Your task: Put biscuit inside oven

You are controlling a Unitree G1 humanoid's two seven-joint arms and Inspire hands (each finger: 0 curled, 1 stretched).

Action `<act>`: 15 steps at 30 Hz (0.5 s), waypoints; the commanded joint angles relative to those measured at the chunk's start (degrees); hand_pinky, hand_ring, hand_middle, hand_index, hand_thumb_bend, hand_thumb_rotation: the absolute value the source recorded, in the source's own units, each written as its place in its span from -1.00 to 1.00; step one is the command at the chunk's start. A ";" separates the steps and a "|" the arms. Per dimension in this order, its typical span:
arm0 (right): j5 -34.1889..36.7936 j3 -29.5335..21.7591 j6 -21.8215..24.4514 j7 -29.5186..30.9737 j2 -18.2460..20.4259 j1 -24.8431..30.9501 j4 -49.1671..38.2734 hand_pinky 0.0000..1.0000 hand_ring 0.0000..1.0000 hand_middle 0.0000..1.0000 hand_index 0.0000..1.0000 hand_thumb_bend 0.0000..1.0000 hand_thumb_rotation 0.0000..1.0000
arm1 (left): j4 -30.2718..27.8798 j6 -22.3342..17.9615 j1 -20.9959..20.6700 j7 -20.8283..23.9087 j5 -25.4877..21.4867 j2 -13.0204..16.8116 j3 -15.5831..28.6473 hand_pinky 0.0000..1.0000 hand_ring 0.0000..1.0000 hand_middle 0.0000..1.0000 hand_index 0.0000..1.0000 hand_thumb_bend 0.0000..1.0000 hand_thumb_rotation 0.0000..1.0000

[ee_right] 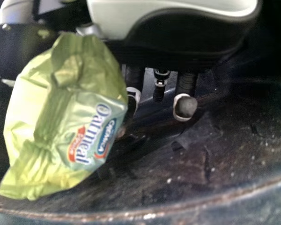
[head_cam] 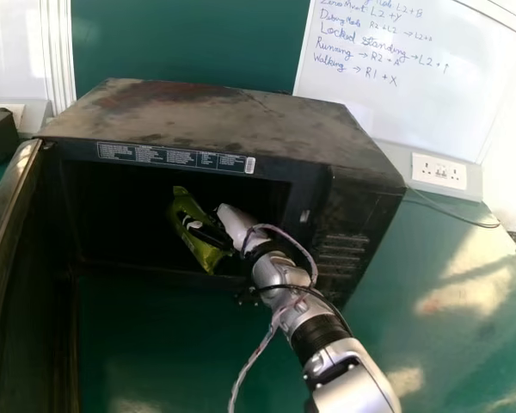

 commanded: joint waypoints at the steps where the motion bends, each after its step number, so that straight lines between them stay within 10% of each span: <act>1: 0.58 -0.70 1.14 -1.37 0.32 -2.63 1.09 -0.97 -0.91 -0.83 -0.77 0.11 -1.00 | 0.38 -0.81 2.75 0.13 1.12 -4.29 0.00 -0.48 -0.28 -0.04 0.73 0.24 0.38; 8: 0.13 -0.35 2.62 -2.05 1.36 -4.43 3.00 -0.97 -0.91 -0.83 -0.77 0.12 -1.00 | 0.06 -0.85 3.53 0.46 0.84 -4.63 -0.63 -0.48 -0.26 -0.01 0.66 0.29 0.36; 15: -0.89 0.73 3.45 -1.68 1.79 -6.06 4.76 -0.97 -0.91 -0.83 -0.78 0.14 -1.00 | 0.24 -0.96 3.66 0.64 -0.23 -4.69 -0.73 0.26 0.53 0.59 0.67 0.33 0.40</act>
